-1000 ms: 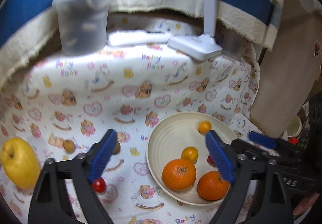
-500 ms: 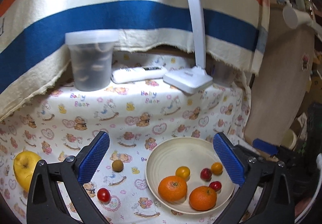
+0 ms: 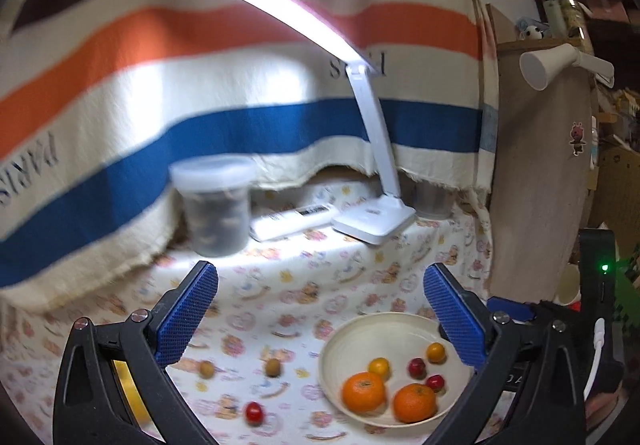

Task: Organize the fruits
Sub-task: 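Withdraw both grippers from the plate toward the remaining loose fruits, then grasp the large yellow apple with the left gripper while the right gripper grasps a red cherry tomato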

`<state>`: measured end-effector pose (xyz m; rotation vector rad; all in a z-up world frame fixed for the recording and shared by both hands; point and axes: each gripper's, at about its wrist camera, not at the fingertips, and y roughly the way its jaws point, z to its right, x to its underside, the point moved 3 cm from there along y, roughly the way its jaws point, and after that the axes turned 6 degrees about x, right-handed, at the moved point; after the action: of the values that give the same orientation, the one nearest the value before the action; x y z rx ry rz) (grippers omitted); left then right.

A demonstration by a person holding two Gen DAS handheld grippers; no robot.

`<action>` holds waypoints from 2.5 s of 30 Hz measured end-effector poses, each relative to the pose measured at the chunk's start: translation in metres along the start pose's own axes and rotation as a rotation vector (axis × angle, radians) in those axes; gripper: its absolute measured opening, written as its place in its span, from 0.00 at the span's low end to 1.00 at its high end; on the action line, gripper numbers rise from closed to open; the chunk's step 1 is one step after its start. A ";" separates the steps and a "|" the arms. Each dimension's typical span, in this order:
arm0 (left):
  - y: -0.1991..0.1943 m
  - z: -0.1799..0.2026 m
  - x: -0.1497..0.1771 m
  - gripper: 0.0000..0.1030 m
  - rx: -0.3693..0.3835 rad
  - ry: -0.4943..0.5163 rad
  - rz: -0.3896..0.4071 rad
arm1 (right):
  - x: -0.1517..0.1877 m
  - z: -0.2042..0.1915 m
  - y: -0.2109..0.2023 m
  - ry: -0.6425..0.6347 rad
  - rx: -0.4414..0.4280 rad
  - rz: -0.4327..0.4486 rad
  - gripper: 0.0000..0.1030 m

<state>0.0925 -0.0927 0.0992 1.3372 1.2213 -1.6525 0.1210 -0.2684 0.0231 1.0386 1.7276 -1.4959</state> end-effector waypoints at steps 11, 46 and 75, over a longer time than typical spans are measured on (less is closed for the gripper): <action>-0.052 -0.061 0.014 0.99 -0.087 -0.033 0.065 | 0.001 -0.032 -0.016 -0.028 -0.114 0.058 0.90; -0.034 -0.174 0.063 0.99 -0.232 -0.360 -0.104 | 0.042 -0.179 0.080 -0.215 -0.171 -0.251 0.61; -0.020 -0.196 0.081 0.99 -0.205 -0.434 -0.180 | 0.070 -0.190 0.123 -0.229 -0.126 -0.370 0.24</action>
<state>0.1201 0.1030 0.0196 0.7113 1.2290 -1.7679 0.2001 -0.0633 -0.0665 0.4779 1.8862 -1.6288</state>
